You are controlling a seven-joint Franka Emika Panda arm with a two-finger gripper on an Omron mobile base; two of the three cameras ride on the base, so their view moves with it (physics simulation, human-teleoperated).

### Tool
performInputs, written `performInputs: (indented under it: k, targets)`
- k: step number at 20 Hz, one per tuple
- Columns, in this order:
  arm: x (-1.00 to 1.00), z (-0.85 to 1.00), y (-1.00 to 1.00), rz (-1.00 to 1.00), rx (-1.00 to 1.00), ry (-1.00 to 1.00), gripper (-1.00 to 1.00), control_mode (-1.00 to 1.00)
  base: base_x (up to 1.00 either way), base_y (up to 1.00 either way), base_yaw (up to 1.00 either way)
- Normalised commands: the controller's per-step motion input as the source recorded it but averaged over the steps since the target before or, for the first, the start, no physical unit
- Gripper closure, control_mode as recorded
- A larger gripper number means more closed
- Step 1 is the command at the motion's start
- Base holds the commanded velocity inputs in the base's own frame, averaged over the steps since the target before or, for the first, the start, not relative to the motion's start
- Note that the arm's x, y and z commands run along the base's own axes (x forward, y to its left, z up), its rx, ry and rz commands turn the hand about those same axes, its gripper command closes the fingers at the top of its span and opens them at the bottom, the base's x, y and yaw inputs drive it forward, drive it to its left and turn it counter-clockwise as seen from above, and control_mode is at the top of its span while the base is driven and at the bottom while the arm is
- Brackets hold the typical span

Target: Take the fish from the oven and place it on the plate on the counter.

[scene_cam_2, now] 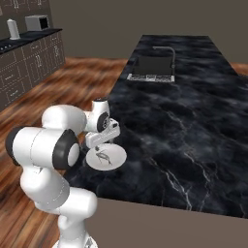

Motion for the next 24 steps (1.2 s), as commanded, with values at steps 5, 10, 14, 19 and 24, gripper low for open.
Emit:
performInputs:
  k: [5,10,14,19,24]
  targets:
    - [-0.45,0.61,-0.14,-0.02,0.01,-0.03,-1.0,-1.0,0.0,0.0,0.0]
    - [-0.51,0.68,-0.24,-0.18,0.06,-0.04,-1.0,-1.0,0.0,0.0,0.0]
    - [-0.49,0.74,-0.08,-0.26,0.03,0.0,-1.0,-1.0,0.0,0.0,0.0]
    - [-0.57,0.79,0.0,-0.27,0.01,0.0,-1.0,-1.0,0.0,0.0,0.0]
    - [-0.72,0.81,0.0,-0.23,0.0,0.0,-1.0,-1.0,0.0,0.0,0.0]
